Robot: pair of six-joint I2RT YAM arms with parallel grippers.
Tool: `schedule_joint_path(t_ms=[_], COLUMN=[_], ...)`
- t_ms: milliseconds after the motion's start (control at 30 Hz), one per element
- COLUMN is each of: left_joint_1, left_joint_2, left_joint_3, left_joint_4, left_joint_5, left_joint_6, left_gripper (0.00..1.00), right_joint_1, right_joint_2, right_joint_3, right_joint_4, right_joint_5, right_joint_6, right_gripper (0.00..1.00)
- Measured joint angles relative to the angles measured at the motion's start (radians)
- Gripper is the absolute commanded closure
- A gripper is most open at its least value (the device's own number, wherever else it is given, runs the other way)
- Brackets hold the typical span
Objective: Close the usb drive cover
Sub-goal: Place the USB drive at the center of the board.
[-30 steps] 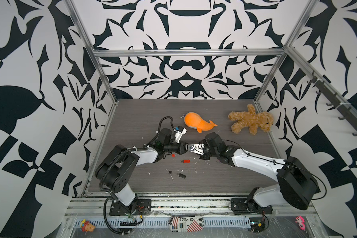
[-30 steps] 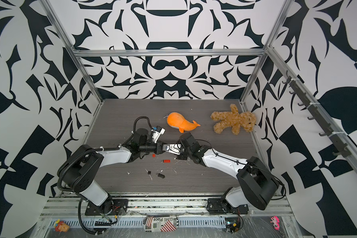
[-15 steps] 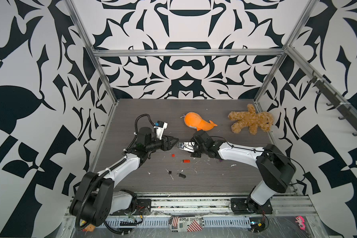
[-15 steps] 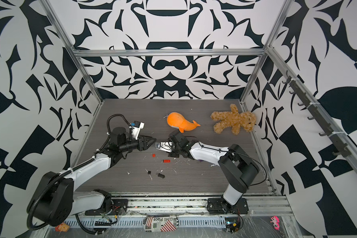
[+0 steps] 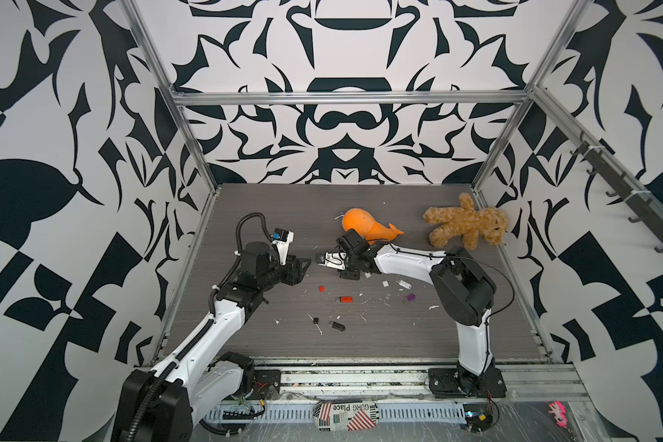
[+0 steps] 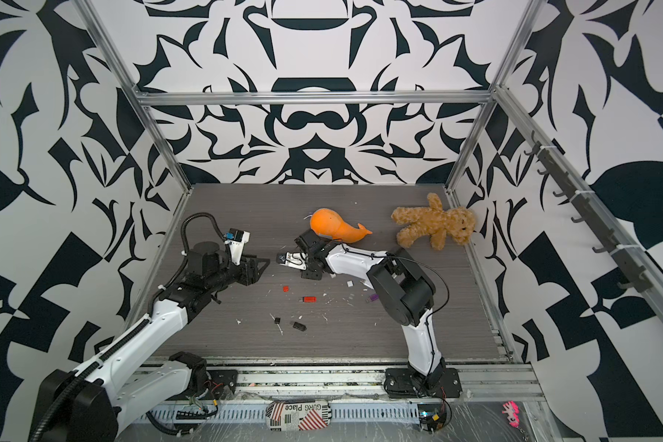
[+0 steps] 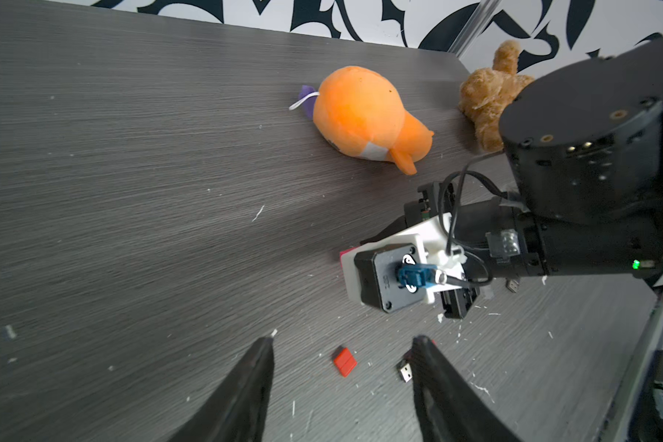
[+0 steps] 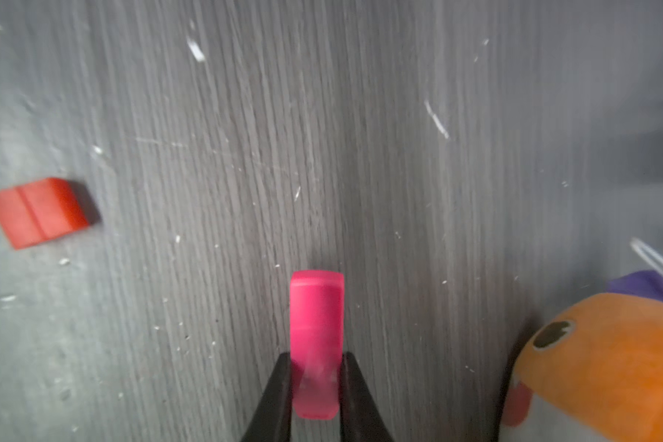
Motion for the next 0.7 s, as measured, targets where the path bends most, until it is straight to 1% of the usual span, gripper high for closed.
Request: schedule_joint_path(t_ms=[167,267,467,567,700], left_joint_1=[0.0,0.0,0.0,0.0,0.0], left_joint_2=[0.0,0.001,0.002,0.005,0.013], left_joint_3=[0.005,0.005,0.005,0.013,0.034], left_joint_4=[-0.032,-0.047,-0.066,-0.074,-0.077], left_joint_5=[-0.034,-0.045,-0.056,-0.06,-0.063], left_joint_6=[0.004,0.006,0.007,0.007,0.01], left_gripper=[0.39,0.39,0.39,0.39,0.39], right_joint_1=[-0.025,-0.037,-0.058,-0.07,-0.09], right_joint_2=[0.032,0.048,0.067,0.068,0.066], right_joint_3=[0.046,0.074,0.113,0.126,0.13], right_joint_4=[-0.05,-0.075,-0.116,-0.137,-0.153], right_joint_5=[0.002,-0.002,-0.029,-0.056,-0.104], right_joint_6=[-0.005,-0.013,-0.014,-0.011,-0.007], right_gripper=[0.83,0.79,0.64,0.55,0.55])
